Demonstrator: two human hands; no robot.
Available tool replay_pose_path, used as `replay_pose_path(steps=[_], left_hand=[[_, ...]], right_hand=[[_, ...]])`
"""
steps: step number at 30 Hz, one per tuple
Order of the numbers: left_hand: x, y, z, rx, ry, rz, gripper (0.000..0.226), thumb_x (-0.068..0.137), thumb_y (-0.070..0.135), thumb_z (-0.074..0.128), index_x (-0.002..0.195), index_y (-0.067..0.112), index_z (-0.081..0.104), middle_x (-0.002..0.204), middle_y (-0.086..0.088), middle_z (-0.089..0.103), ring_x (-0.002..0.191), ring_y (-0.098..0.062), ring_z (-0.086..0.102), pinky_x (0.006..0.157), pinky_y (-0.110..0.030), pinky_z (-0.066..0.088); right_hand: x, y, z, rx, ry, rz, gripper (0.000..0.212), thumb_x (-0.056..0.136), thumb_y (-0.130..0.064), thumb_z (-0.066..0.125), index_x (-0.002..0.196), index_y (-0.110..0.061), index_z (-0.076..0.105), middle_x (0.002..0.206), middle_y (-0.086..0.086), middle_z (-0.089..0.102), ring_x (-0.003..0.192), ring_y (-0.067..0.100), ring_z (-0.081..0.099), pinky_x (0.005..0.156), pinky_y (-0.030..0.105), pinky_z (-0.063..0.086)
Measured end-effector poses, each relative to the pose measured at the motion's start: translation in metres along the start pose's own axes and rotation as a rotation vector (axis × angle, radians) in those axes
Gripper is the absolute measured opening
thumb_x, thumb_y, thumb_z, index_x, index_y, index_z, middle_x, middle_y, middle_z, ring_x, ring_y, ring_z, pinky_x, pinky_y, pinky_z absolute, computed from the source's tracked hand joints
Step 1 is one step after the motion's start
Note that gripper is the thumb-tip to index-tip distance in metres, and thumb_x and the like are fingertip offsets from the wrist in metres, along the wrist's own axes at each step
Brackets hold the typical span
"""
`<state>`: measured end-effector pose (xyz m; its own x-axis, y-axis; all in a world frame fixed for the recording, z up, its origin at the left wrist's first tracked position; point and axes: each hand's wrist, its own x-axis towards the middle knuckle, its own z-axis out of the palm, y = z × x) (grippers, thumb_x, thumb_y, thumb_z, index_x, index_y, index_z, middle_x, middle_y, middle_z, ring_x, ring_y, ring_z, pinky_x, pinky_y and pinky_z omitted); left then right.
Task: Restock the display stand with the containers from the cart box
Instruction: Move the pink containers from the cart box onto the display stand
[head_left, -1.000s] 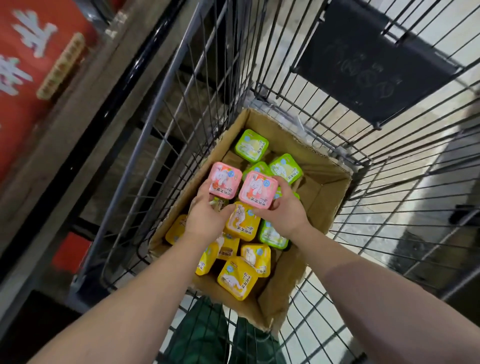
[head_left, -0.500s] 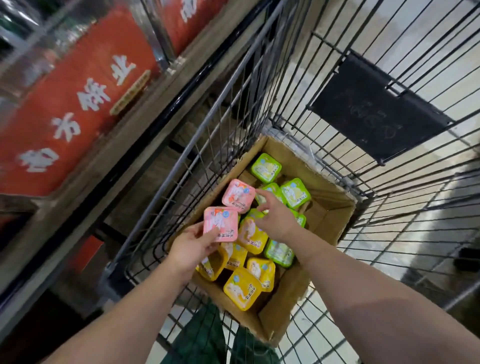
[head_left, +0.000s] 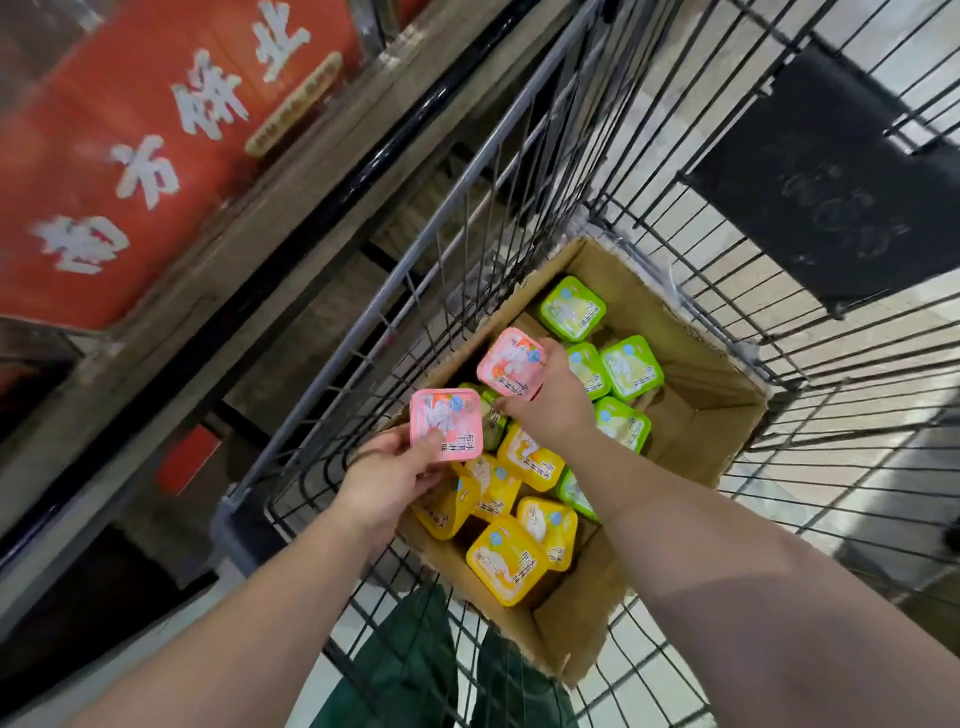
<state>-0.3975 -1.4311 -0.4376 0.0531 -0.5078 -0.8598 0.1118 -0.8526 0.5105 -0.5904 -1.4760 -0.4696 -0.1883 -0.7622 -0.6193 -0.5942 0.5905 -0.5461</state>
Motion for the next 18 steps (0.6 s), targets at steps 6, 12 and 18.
replay_pose_path(steps=[6, 12, 18], left_hand=[[-0.027, 0.019, 0.004, 0.026, -0.059, -0.003, 0.011, 0.091, 0.012, 0.062, 0.102, 0.011, 0.059, 0.095, -0.011, 0.069, 0.091, -0.023, 0.066, 0.089, -0.040, 0.054], [-0.080, 0.050, 0.001, 0.105, -0.203, 0.085, 0.006, 0.094, 0.012, 0.057, 0.099, 0.010, 0.060, 0.092, -0.009, 0.068, 0.086, -0.020, 0.063, 0.088, -0.035, 0.051], [-0.137, 0.059, -0.018, 0.100, -0.250, 0.191, 0.018, 0.094, 0.019, 0.058, 0.108, 0.008, 0.059, 0.088, -0.010, 0.067, 0.074, -0.016, 0.060, 0.074, -0.029, 0.050]], right_hand=[[-0.053, -0.005, -0.046, 0.063, -0.041, -0.063, 0.091, 0.072, -0.022, 0.083, 0.144, -0.022, 0.028, 0.123, -0.004, 0.059, 0.112, 0.018, 0.056, 0.082, 0.025, 0.042], [-0.127, -0.022, -0.080, -0.005, -0.048, -0.063, 0.096, 0.069, -0.027, 0.085, 0.146, -0.025, 0.027, 0.114, -0.007, 0.054, 0.105, 0.017, 0.055, 0.085, 0.025, 0.042], [-0.198, -0.053, -0.094, -0.019, -0.031, -0.140, 0.094, 0.068, -0.024, 0.086, 0.143, -0.024, 0.029, 0.114, -0.004, 0.062, 0.103, 0.017, 0.060, 0.087, 0.026, 0.046]])
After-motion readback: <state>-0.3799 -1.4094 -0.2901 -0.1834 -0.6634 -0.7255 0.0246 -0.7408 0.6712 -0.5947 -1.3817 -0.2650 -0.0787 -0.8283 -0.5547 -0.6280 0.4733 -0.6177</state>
